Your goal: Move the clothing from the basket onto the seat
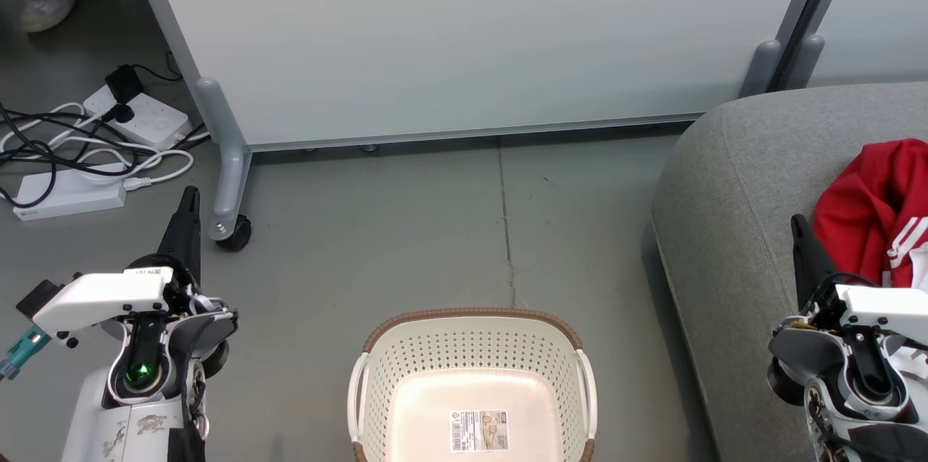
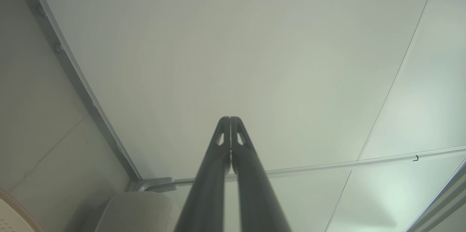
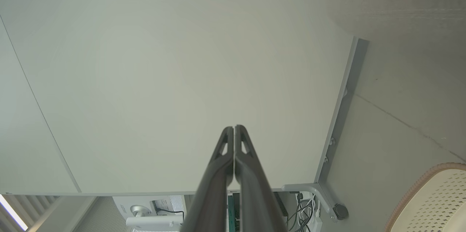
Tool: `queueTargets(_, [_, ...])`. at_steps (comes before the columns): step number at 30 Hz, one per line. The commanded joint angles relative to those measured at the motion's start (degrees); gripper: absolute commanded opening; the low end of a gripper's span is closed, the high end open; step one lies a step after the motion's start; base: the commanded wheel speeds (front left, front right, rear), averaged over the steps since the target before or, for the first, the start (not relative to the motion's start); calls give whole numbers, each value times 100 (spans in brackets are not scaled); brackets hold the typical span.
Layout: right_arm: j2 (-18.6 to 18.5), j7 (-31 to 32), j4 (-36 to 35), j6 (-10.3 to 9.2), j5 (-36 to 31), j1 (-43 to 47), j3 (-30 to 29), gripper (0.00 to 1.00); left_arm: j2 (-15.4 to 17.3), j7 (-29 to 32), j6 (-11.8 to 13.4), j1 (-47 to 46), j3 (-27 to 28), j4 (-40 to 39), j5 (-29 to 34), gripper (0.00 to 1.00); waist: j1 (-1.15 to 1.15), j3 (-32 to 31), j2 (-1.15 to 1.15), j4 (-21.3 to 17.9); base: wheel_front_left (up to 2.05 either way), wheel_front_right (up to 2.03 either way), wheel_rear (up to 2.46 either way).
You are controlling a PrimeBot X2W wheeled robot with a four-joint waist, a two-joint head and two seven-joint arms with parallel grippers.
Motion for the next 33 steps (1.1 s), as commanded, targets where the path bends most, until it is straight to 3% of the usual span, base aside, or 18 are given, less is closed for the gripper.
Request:
queueTargets(1, [-53, 20, 22, 14, 35, -49, -2, 0, 14, 12, -16, -44, 21, -9, -5, 0, 0, 0, 0, 0, 0, 0, 0])
queueTargets(33, [-53, 19, 22, 14, 36, -49, -1, 0, 14, 13, -17, -44, 23, -10, -3, 0, 0, 0, 0, 0, 0, 0, 0])
